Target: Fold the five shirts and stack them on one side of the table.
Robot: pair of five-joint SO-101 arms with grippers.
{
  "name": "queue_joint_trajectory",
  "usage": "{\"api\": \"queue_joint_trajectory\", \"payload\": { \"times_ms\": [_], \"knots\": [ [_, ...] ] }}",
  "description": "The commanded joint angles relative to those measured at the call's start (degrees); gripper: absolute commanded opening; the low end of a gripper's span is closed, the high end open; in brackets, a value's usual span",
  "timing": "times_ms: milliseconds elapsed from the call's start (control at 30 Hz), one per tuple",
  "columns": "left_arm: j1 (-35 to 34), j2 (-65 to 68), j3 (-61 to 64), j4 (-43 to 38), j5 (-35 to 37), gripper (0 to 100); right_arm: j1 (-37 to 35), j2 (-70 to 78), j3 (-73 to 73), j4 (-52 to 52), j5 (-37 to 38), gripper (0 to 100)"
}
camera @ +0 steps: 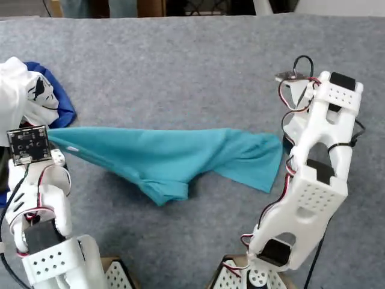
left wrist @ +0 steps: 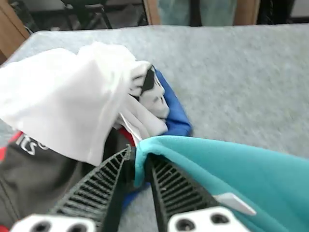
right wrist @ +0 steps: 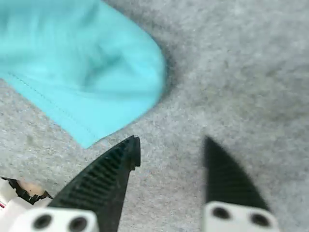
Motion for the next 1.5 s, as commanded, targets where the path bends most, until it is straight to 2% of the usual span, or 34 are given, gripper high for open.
{"api": "queue_joint_trajectory", "payload": {
  "times_ms": [0,100,200,400,567,733,933,1100,1300,1467],
  "knots": [
    [-2.24,-0.09,2.42,-5.36,0.35,3,-3.87,-6.73,-1.80,0.79,-0.62,30.4],
    [-2.68,-0.53,4.88,-5.54,-0.35,3,-7.65,-11.38,-1.80,2.99,-0.53,27.6],
    [-2.77,-0.62,6.55,-5.71,-4.40,3,-12.40,-17.19,0.92,3.43,-0.18,22.1],
    [-4.09,-0.62,6.37,-5.71,-6.51,3,-29.01,-31.08,21.05,0.44,-0.44,9.6],
    [-5.05,-0.62,6.90,-5.36,-6.51,3,-43.08,-40.57,40.04,-8.79,-3.43,14.2],
    [-5.23,-0.62,6.90,-5.27,-6.51,3,-52.48,-44.09,52.88,-17.85,-6.95,23.1],
    [-5.23,-0.18,6.90,-5.27,-6.51,3,-59.08,-44.00,56.84,-26.90,-11.25,24.1],
    [-5.23,-0.18,6.90,-5.27,-6.51,3,-63.82,-44.00,57.54,-28.48,-11.96,23.7],
    [-5.23,-0.26,6.73,-3.43,-6.51,3,-64.35,-44.09,58.68,-32.35,-15.91,22.7],
    [-5.23,-0.53,6.81,0.00,-6.51,3,-64.35,-44.53,58.59,-32.62,-17.23,2.1]
  ]
}}
